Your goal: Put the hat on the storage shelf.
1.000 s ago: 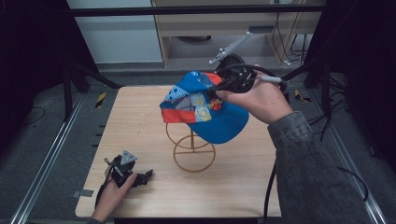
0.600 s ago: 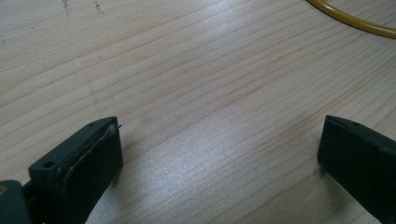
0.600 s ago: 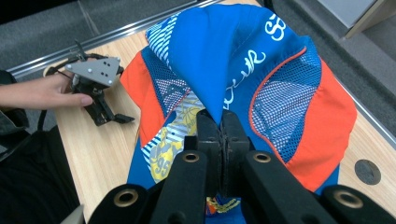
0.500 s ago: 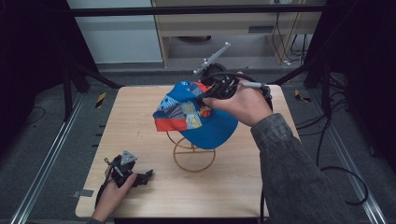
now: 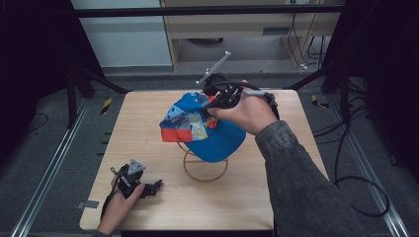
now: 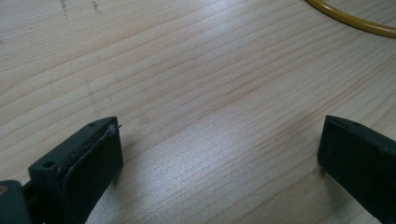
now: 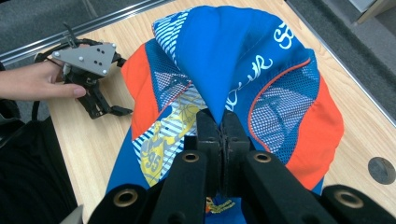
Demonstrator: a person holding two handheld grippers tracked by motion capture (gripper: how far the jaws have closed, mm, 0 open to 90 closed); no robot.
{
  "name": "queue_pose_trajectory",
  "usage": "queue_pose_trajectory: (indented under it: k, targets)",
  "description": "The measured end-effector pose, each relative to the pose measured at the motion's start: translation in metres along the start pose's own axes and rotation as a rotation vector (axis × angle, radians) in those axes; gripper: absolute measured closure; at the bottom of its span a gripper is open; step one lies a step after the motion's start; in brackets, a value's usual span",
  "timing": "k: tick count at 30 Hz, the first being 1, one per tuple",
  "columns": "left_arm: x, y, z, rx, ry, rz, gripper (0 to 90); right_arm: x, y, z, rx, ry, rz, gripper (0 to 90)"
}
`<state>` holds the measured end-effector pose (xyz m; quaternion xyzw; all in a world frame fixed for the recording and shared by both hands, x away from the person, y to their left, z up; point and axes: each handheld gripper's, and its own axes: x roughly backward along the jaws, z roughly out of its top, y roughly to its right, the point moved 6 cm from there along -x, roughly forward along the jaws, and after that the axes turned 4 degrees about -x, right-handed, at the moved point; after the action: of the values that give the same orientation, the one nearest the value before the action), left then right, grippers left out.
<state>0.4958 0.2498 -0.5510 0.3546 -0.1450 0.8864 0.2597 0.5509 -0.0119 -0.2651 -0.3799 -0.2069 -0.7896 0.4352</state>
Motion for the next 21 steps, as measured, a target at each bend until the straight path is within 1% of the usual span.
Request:
queue_pose_trajectory:
  k: [7, 14, 21]
  targets:
    - [0.0, 0.0, 0.0, 0.0, 0.0, 0.0, 0.0, -0.0045, -0.0012, -0.0026, 0.003, -0.015, 0.001, 88.3]
    - [0.0, 0.0, 0.0, 0.0, 0.0, 0.0, 0.0, -0.0068, -0.0006, -0.0044, -0.001, -0.017, 0.004, 87.4]
    - [0.0, 0.0, 0.0, 0.0, 0.0, 0.001, 0.0, -0.01, -0.0029, -0.0036, 0.009, -0.021, 0.005, 87.3]
